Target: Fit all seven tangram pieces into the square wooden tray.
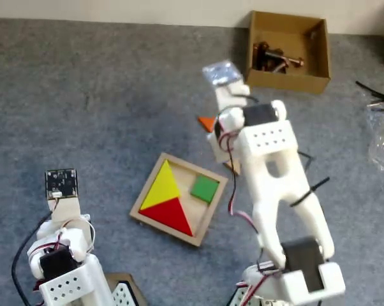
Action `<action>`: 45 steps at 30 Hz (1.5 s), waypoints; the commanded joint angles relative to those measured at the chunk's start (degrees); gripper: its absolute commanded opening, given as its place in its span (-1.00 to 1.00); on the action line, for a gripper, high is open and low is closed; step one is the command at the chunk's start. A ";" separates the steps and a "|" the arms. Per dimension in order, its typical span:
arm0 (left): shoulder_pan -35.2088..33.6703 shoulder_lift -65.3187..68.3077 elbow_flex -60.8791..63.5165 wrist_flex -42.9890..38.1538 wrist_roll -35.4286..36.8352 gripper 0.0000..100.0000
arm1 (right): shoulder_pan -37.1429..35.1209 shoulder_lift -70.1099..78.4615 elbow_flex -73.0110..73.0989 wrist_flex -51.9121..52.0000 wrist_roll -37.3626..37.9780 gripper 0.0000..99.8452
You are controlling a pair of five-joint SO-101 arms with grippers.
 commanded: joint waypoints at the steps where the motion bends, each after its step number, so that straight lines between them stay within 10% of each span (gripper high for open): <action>1: 0.84 -0.31 1.19 0.53 0.53 -0.99 | 0.92 3.91 -14.20 5.14 -1.67 -0.58; 12: 0.84 -0.31 1.19 0.53 0.53 -0.99 | 2.68 26.86 -43.38 13.14 -13.63 -0.56; 33: 0.84 -0.31 1.19 0.53 0.53 -0.99 | 3.12 53.23 -50.15 13.49 -43.69 -0.56; 45: 0.84 -0.31 1.19 0.53 0.53 -0.99 | 3.21 56.40 -50.15 11.38 -37.98 -0.56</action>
